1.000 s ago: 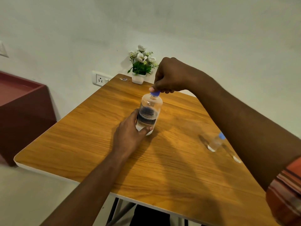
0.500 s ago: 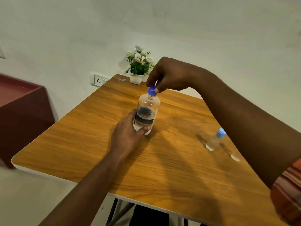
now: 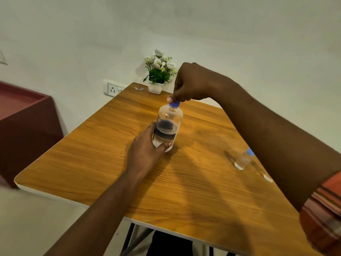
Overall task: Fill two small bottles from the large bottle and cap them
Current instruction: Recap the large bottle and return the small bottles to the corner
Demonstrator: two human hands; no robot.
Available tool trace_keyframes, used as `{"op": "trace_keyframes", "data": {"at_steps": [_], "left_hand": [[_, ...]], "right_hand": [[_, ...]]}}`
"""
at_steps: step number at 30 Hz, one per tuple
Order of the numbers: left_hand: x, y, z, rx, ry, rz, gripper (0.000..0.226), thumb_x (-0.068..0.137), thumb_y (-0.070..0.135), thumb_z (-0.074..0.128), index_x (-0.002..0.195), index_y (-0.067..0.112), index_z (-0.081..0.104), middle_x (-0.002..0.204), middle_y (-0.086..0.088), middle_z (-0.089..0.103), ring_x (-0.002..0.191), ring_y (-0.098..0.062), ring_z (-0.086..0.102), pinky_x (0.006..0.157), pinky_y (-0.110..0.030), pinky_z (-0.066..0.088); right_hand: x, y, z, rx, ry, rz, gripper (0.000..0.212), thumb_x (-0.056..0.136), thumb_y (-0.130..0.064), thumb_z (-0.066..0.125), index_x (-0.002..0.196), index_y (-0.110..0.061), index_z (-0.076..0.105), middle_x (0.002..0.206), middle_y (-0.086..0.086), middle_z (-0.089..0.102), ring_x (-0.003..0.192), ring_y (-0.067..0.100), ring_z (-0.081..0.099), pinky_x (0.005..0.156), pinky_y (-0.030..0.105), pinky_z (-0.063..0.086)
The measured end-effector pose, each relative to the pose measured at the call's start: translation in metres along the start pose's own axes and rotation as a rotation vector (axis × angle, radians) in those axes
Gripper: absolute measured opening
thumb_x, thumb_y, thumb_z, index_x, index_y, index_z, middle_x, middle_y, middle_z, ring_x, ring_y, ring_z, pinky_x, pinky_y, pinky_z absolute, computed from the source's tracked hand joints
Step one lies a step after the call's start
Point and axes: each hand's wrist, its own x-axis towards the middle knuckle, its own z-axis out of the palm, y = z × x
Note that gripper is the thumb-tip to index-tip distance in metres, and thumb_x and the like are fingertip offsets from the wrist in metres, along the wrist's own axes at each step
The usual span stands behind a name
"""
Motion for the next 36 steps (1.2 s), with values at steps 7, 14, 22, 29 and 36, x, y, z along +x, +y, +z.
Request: {"op": "trace_keyframes", "data": {"at_steps": [7,14,22,29,36], "left_hand": [[0.002,0.0,0.001,0.049,-0.038,-0.045,0.084,0.078,0.049,0.072,0.148,0.031,0.029,0.141,0.003,0.051,0.116,-0.022,0.057,0.098,-0.046,0.048],[0.0,0.0,0.001,0.003,-0.001,-0.056,0.096,0.074,0.043,0.077,0.15,0.028,0.021,0.152,0.0,0.034,0.127,-0.024,0.049,0.099,-0.048,0.048],[-0.028,0.013,0.003,0.009,0.216,0.076,0.057,0.086,0.036,0.064,0.136,0.025,0.039,0.132,0.0,0.044,0.088,-0.018,0.058,0.062,-0.026,0.046],[-0.068,0.045,0.034,0.109,0.114,0.22,0.019,0.09,0.03,0.06,0.108,0.027,0.06,0.084,0.013,0.059,0.069,-0.005,0.053,0.055,-0.027,0.043],[-0.099,0.083,0.086,0.128,-0.039,0.269,0.01,0.089,0.031,0.058,0.097,0.027,0.063,0.09,0.012,0.063,0.072,-0.008,0.056,0.056,-0.027,0.043]], "right_hand": [[-0.006,0.001,0.005,0.038,0.049,0.033,0.042,0.08,-0.044,0.074,0.094,-0.005,0.071,0.083,0.006,0.07,0.066,0.01,0.057,0.059,0.024,0.044],[-0.028,0.005,0.012,0.261,0.351,0.186,0.062,0.084,-0.063,0.059,0.085,-0.003,0.072,0.069,0.006,0.066,0.057,0.017,0.056,0.057,0.032,0.044],[-0.088,0.029,0.12,0.84,0.635,0.429,0.022,0.092,-0.035,0.063,0.094,-0.016,0.075,0.08,-0.009,0.07,0.074,0.001,0.063,0.065,0.023,0.044],[-0.134,0.046,0.165,0.96,0.658,0.464,0.024,0.089,-0.023,0.067,0.109,-0.01,0.073,0.099,0.0,0.074,0.09,0.006,0.065,0.074,0.014,0.047],[-0.193,0.072,0.173,1.051,0.702,0.503,0.02,0.09,-0.016,0.066,0.106,-0.009,0.073,0.09,-0.008,0.07,0.087,0.0,0.066,0.076,0.013,0.051]]}}
